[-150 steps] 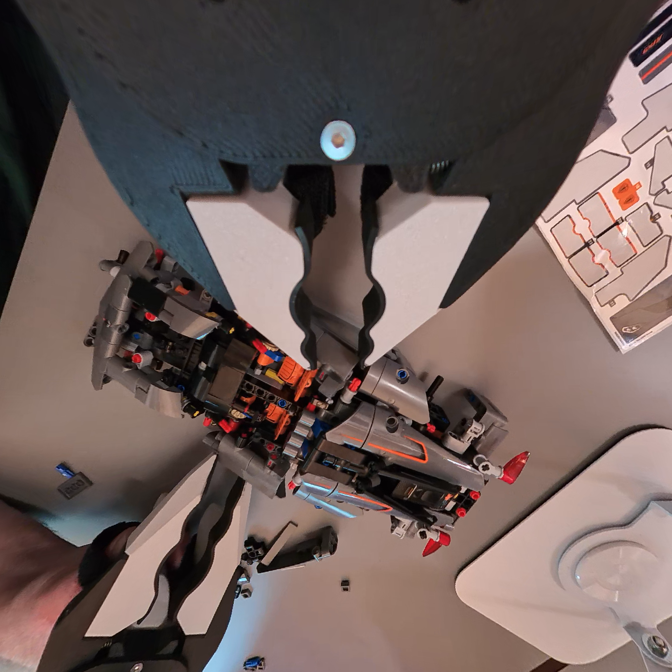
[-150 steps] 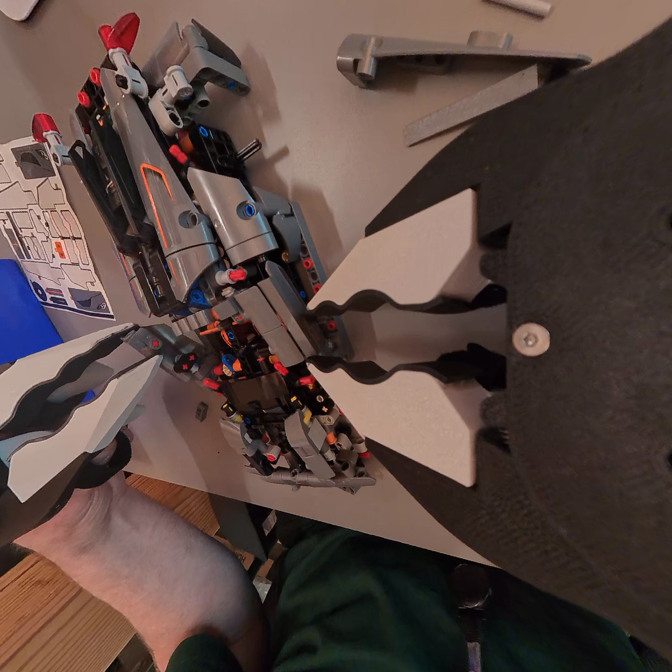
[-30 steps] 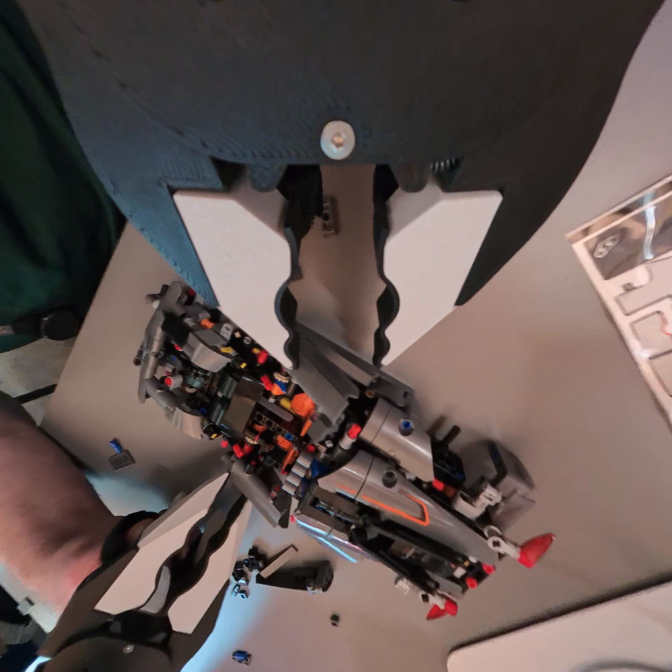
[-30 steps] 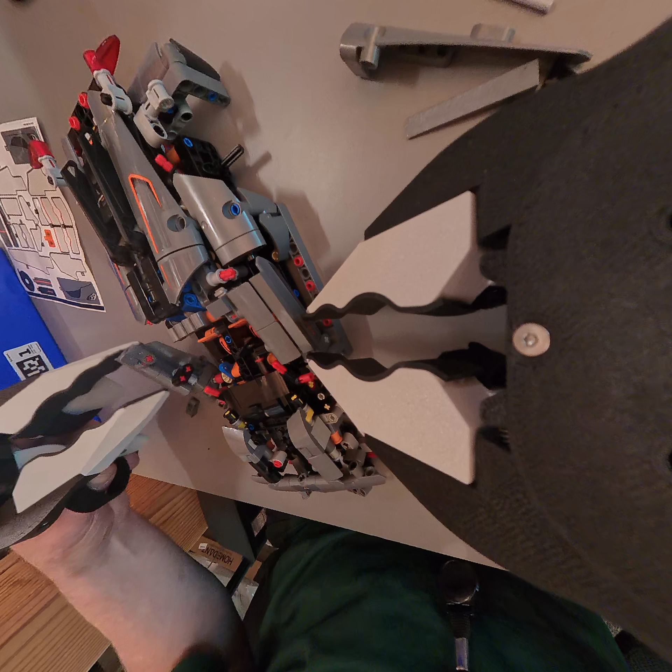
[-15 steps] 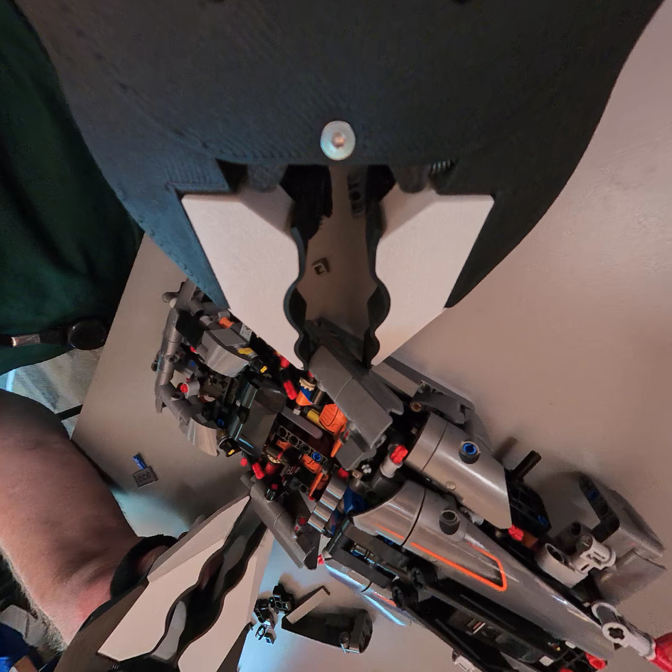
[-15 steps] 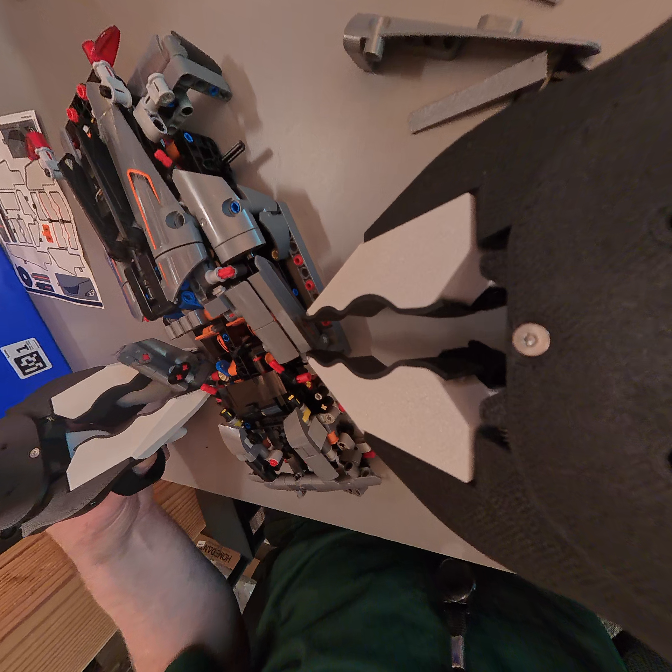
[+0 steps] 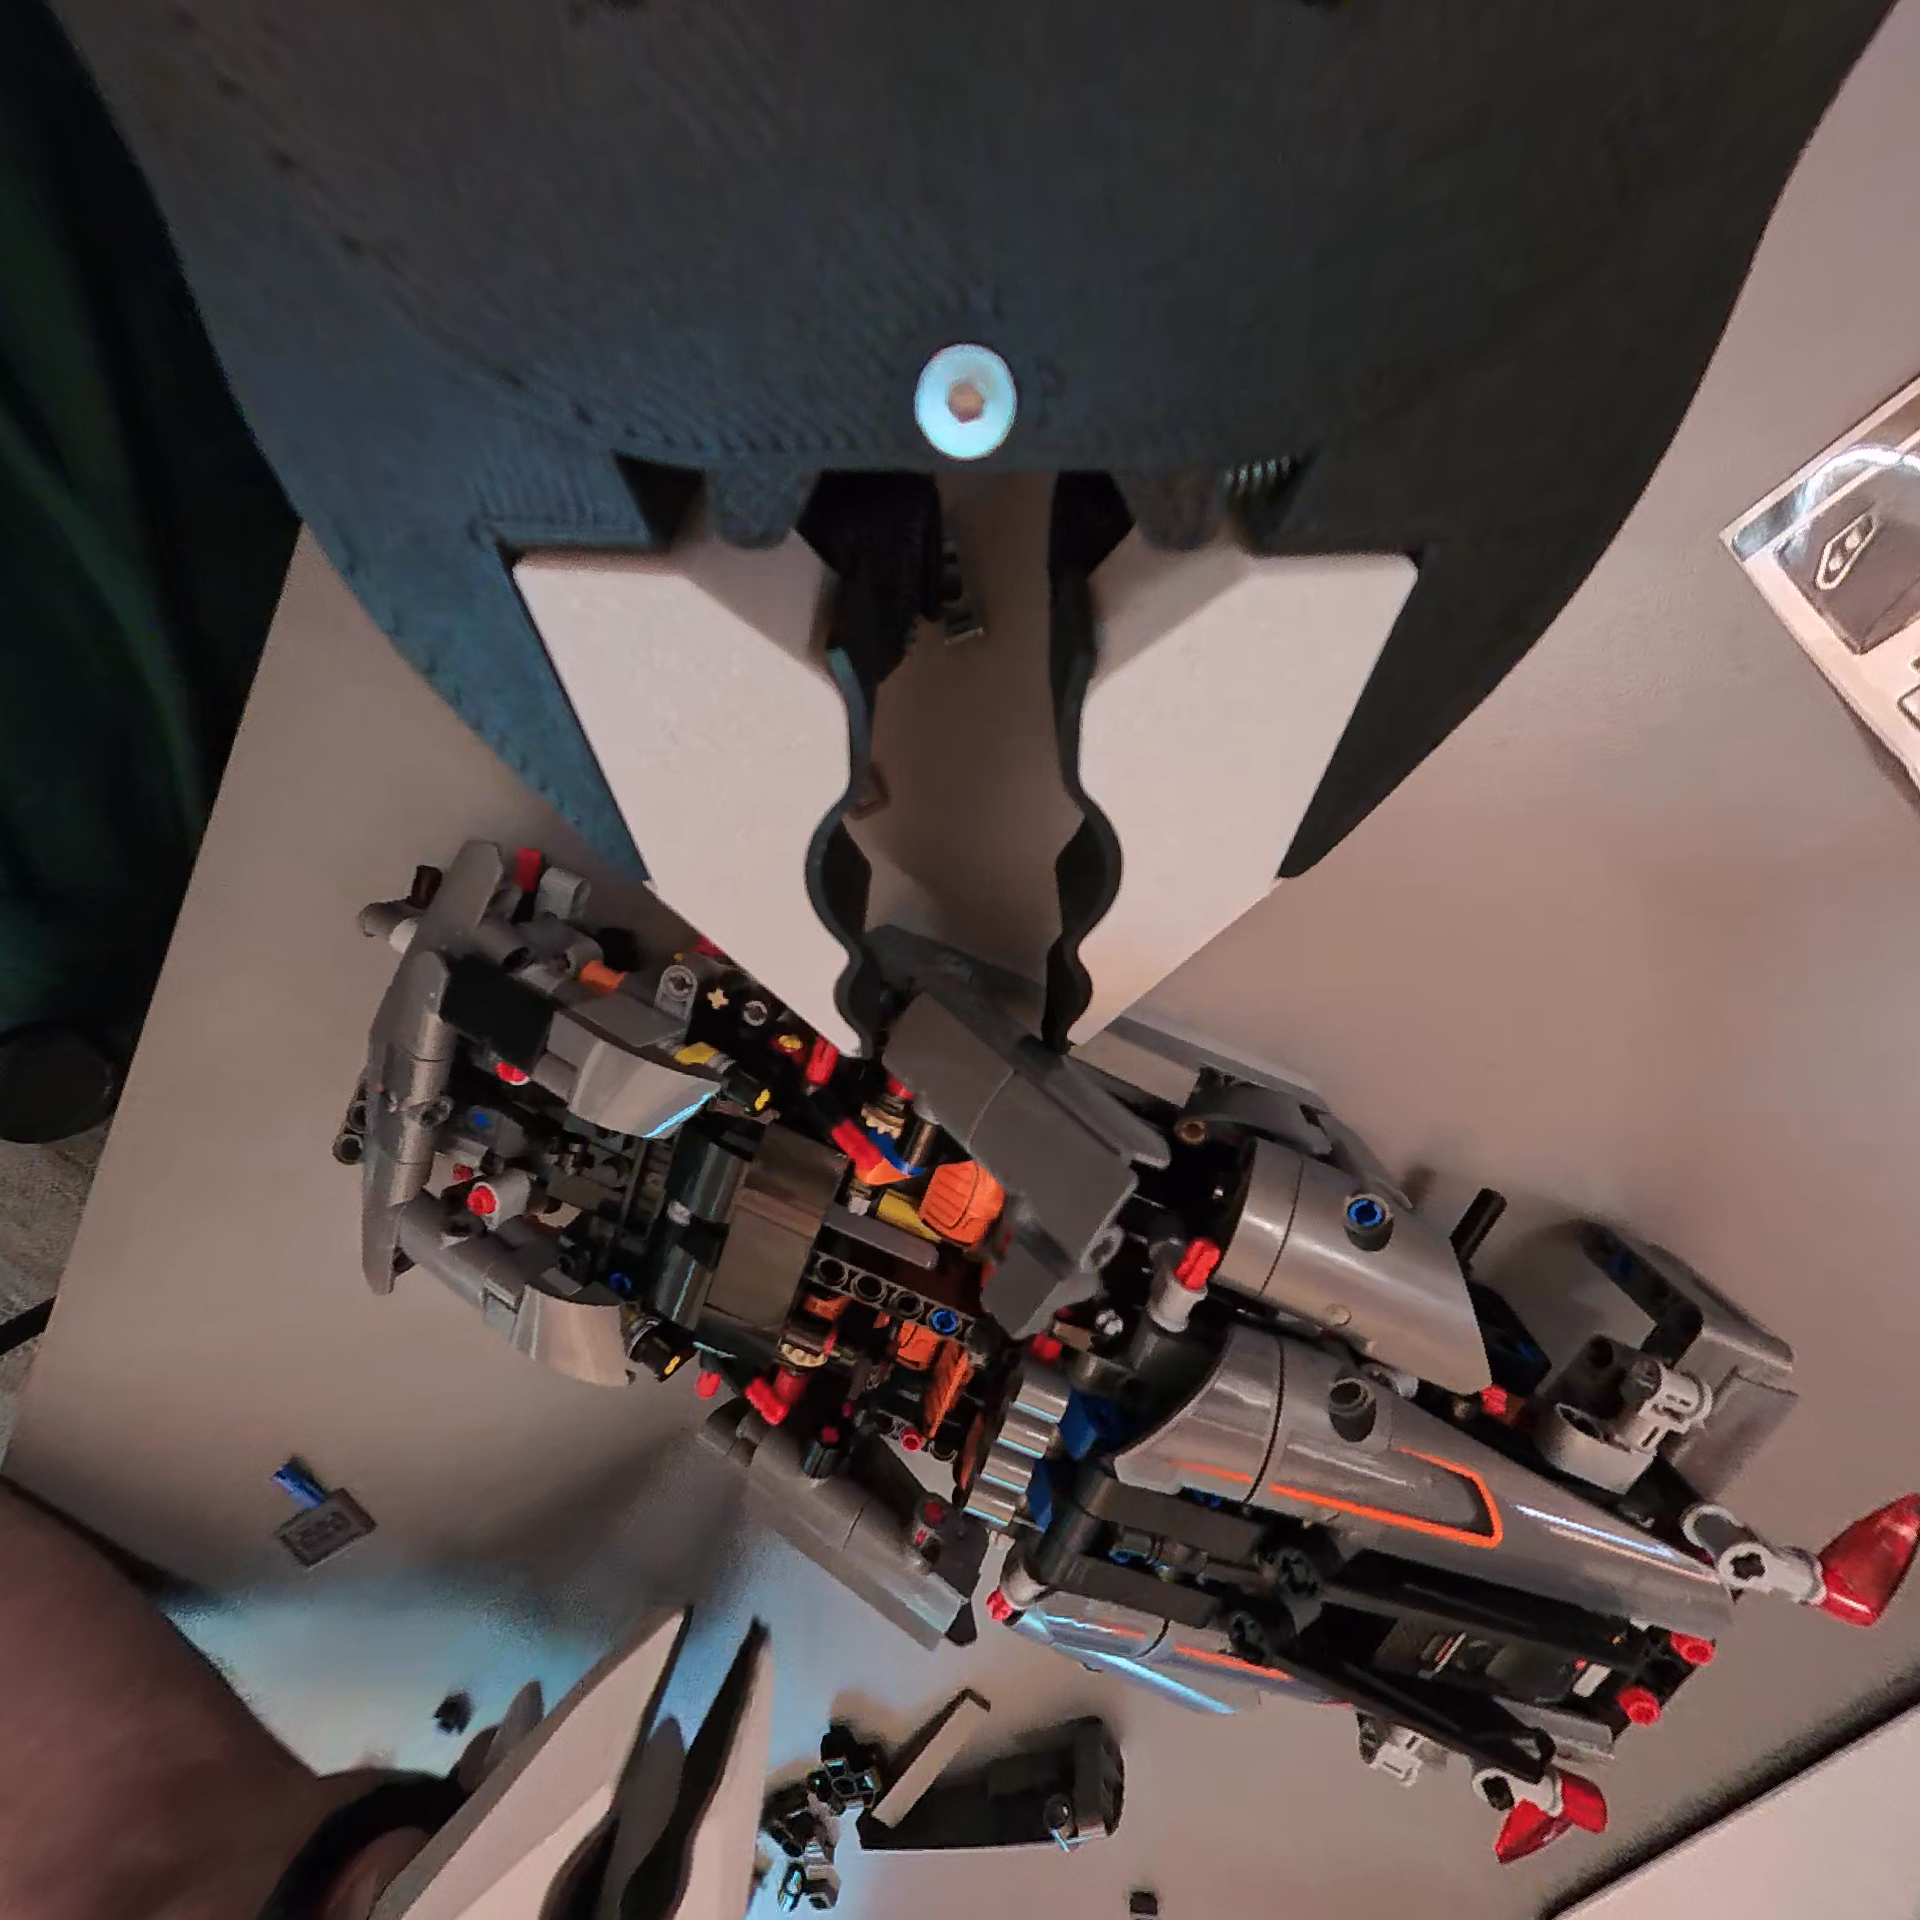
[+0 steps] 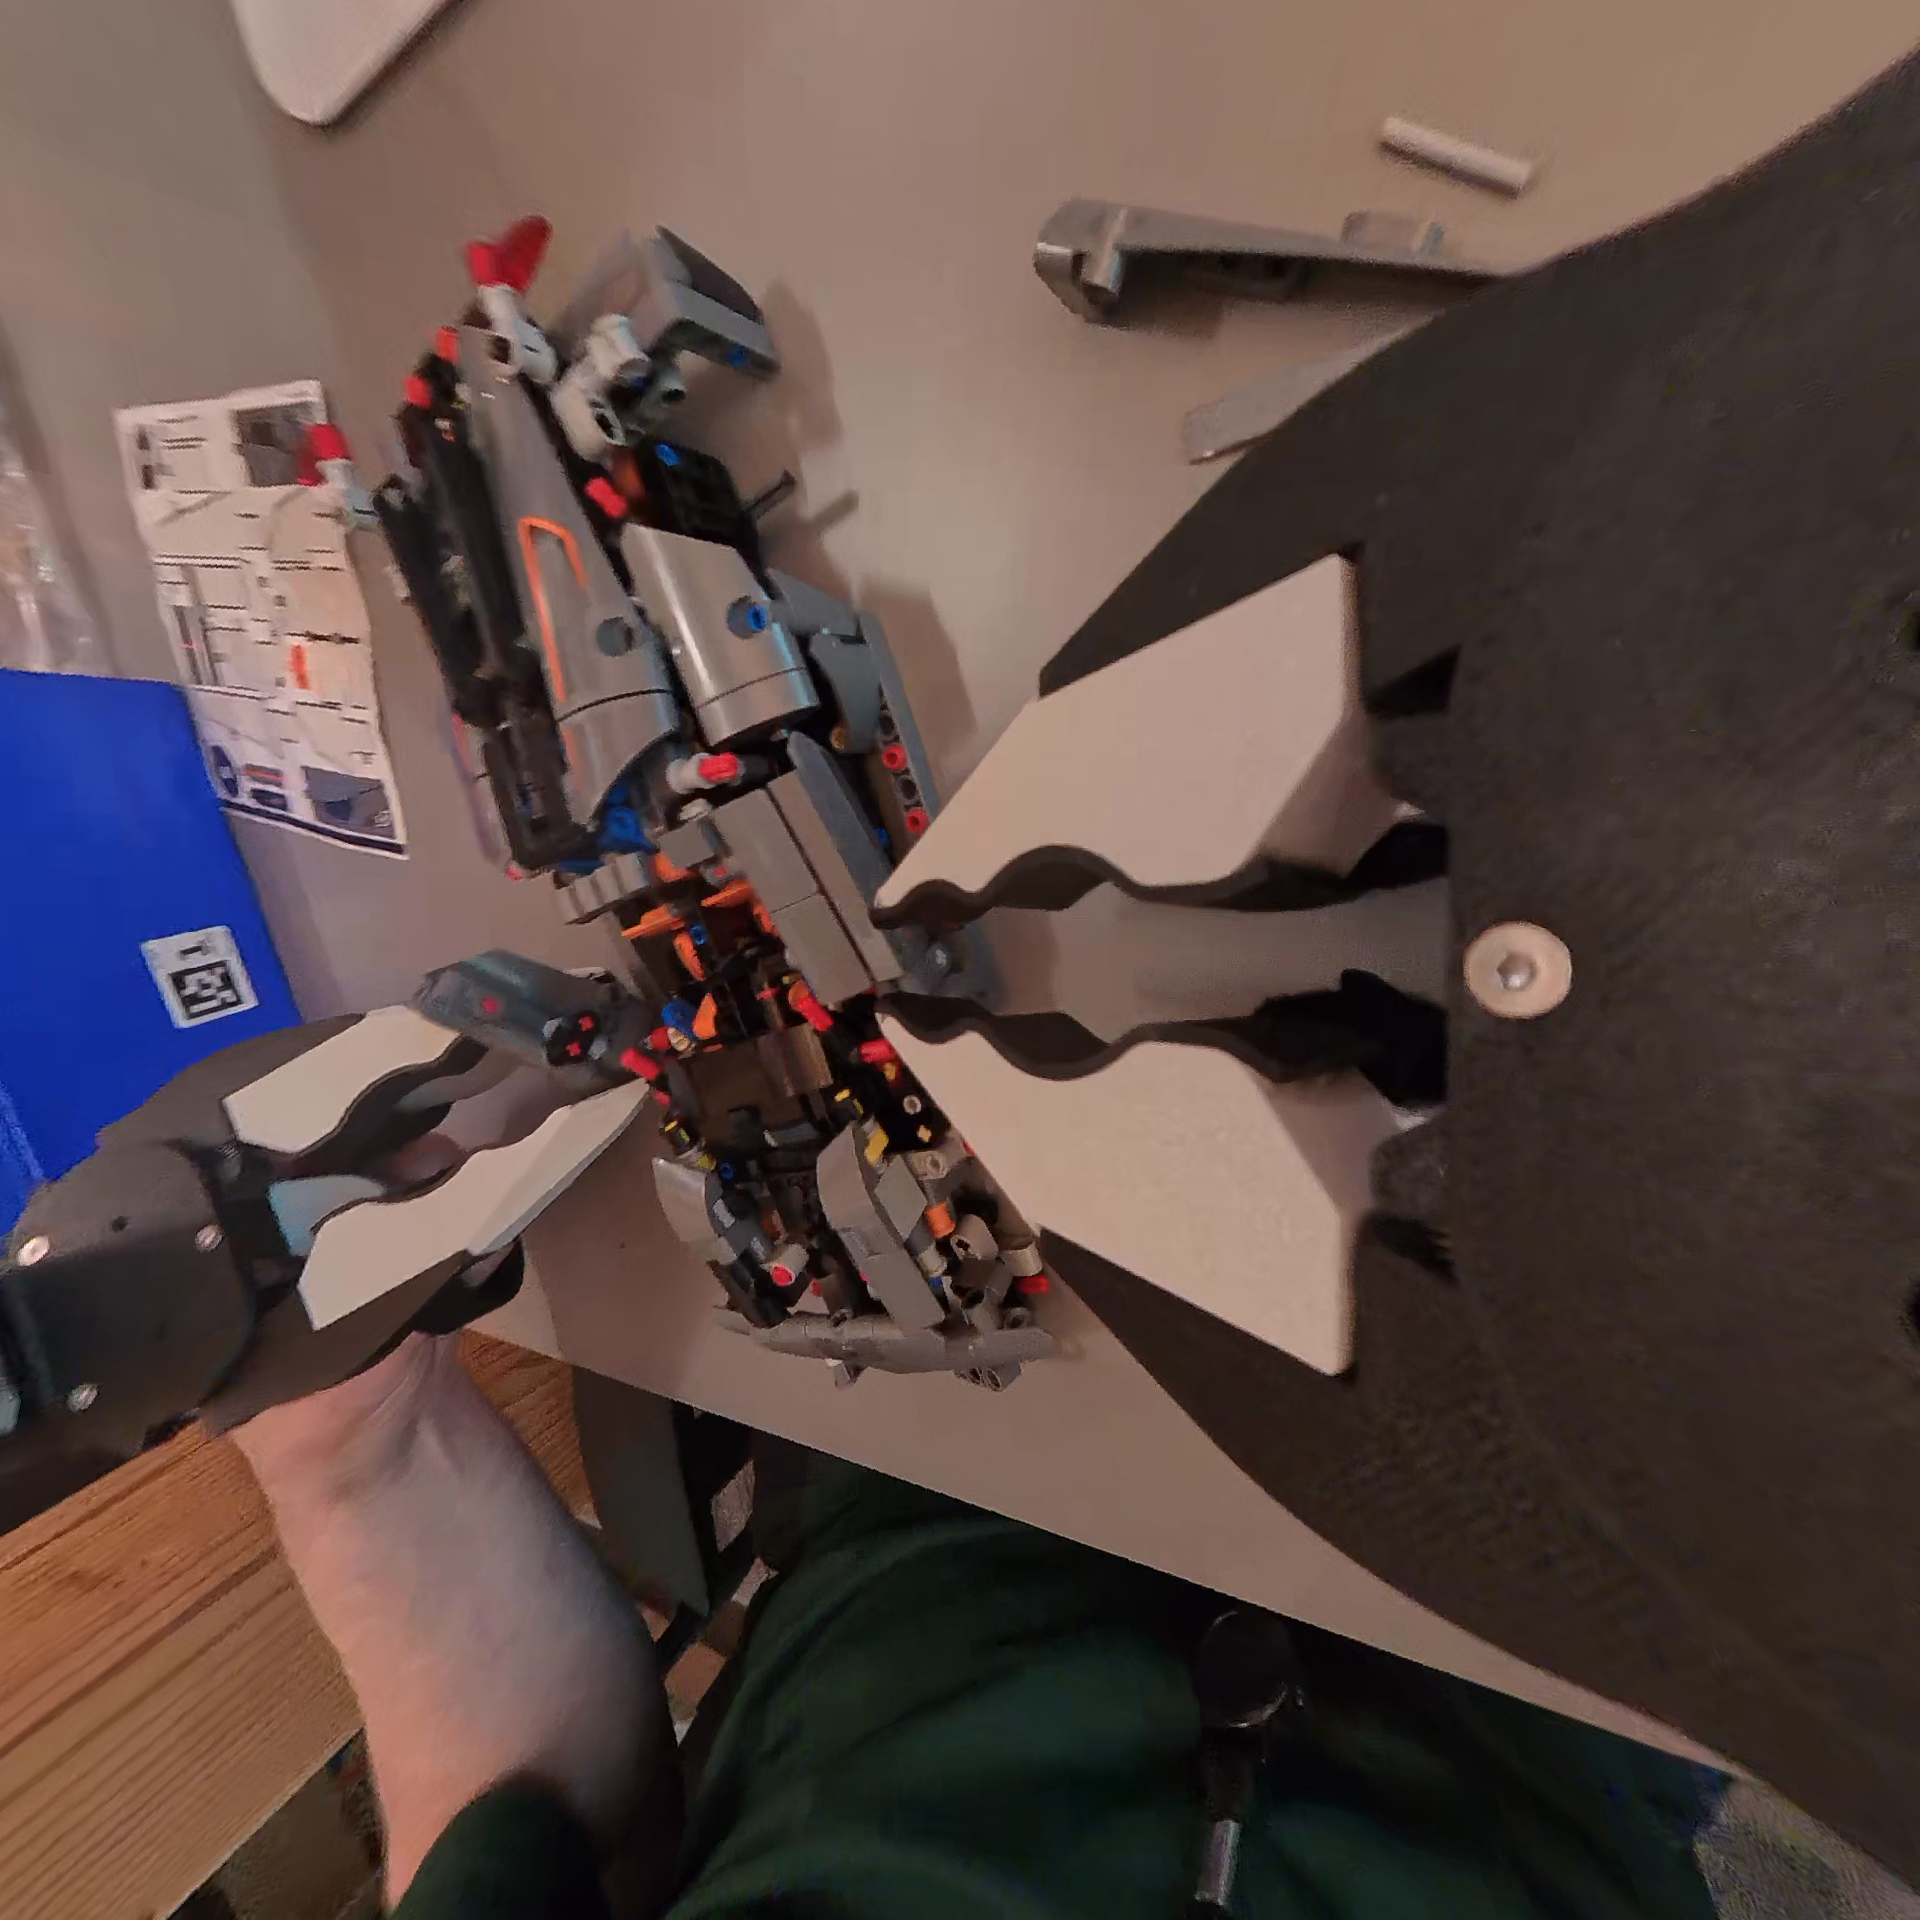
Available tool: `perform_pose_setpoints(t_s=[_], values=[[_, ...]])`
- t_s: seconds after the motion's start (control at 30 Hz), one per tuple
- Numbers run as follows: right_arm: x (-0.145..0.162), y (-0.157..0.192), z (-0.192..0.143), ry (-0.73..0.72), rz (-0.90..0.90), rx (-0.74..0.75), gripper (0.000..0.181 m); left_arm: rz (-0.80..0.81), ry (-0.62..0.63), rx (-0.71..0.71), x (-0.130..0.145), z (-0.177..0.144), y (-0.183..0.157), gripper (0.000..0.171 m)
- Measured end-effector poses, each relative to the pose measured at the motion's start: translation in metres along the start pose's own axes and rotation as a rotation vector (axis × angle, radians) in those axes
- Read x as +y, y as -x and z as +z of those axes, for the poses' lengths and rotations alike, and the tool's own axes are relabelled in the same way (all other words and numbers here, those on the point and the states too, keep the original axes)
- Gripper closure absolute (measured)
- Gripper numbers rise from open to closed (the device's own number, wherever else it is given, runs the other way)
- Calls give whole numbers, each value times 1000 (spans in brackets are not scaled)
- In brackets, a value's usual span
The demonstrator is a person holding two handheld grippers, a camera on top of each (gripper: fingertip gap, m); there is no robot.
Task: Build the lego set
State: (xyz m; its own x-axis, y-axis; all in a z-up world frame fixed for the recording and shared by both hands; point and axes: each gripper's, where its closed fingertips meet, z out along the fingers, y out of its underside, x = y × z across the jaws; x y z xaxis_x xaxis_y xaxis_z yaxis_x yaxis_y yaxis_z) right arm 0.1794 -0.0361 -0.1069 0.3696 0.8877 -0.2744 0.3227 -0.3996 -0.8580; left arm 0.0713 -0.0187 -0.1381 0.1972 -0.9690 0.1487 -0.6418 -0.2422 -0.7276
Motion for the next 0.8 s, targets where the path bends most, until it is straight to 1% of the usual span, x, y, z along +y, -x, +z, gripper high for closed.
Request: perform_pose_setpoints(t_s=[0.1, 0.27, 0.33, 0.4, 0.47, 0.57, 0.8], values=[[-8, 8, -4, -36, -58, -13, 169, 9, -15, 4, 0, -1, 0, 141], [-4, 7, 0, -34, -86, -23, 167, 56, -49, -2, 0, -5, -1, 138], [-7, 13, 0, -39, -140, -23, 166, 45, -35, 3, 4, -6, 1, 133], [-14, 17, -2, -65, -166, -20, 166, 63, -44, 15, 4, -6, 0, 135], [-22, 17, -3, -85, -174, -13, 164, 56, -78, 43, -2, -7, -3, 135], [-28, 13, -8, -109, -162, 8, 164, 73, -87, 30, -1, -6, -1, 140], [-24, 6, -11, -113, -125, 18, 165, 106, -116, 30, -1, -7, -1, 143]])
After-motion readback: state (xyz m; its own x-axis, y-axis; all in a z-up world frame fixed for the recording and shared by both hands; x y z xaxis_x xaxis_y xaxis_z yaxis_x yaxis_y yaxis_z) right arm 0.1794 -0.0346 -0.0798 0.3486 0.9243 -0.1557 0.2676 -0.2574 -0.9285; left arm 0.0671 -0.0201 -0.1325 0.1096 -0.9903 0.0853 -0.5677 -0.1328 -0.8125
